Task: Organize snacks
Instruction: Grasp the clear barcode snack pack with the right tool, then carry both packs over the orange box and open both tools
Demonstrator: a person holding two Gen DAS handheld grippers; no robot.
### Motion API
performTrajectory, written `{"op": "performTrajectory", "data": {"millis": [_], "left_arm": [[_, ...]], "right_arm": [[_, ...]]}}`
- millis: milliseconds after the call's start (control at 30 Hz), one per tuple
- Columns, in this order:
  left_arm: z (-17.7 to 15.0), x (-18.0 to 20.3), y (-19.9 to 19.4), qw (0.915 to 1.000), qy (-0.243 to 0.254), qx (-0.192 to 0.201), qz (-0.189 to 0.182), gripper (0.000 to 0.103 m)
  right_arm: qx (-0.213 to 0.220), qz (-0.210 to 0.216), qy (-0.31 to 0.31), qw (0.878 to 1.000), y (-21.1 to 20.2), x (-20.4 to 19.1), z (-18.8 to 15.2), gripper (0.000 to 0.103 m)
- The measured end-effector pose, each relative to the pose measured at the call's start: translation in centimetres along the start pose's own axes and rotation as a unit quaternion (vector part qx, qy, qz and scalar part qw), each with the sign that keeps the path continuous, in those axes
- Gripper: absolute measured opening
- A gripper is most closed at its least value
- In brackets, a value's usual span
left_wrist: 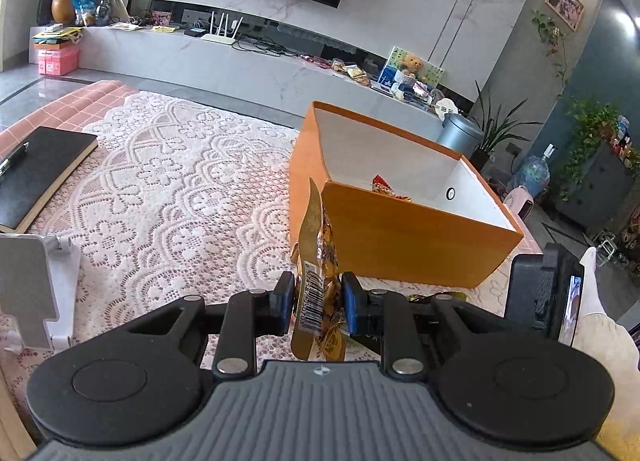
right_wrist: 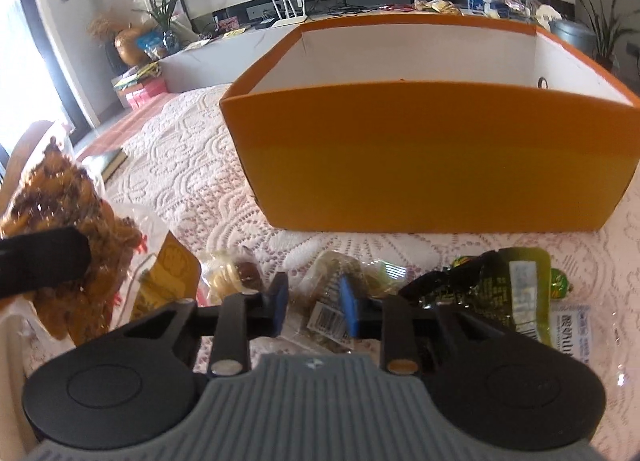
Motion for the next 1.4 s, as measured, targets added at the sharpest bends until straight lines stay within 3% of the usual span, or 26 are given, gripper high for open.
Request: {"op": "performTrajectory", "data": {"millis": [167, 500, 800, 1000, 1167, 1400], "left_arm": [[0.0, 0.3, -0.7, 1.0, 0.0, 0.006, -0.003, 0.028], [1.6, 2.9, -2.4, 0.9994, 0.023, 0.026, -0.01, 0.028], [4.7, 7.7, -2.8, 0.9958, 0.08, 0.041, -0.018, 0.028], [6.6, 11.2, -1.7, 0.9915, 0.12, 0.042, -0.027, 0.028], [8.3, 12.3, 0.2, 0.9901, 0.131, 0.037, -0.033, 0.028], [11.4, 12.9, 3.4, 0.9922, 0.117, 0.017, -0.041, 0.028]], "right_arm": [[0.012, -0.003, -0.017, 1.0, -1.4, 0.1, 0.0, 0.022], [0.082, -0.007, -0.087, 0.993, -9.0, 0.3, 0.7, 0.022], [0.113, -0.025, -0.108, 0.987, -15.0, 4.3, 3.4, 0.022], [0.137, -0.062, -0.124, 0.981, -17.5, 7.0, 6.2, 0.022], [0.142, -0.096, -0.141, 0.975, -17.6, 9.0, 8.6, 0.022], [0.097, -0.071, -0.088, 0.989, -14.7, 13.0, 11.3, 0.022]]}}
Point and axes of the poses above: each gripper's, at about its wrist camera, not at the fingertips, and y roughly the way its jaws point, x to its right, z to its top, the point moved 10 cm from there along y, roughly the way its jaws point, and after that the axes turned 14 degrees about -x, right-handed, at the moved point
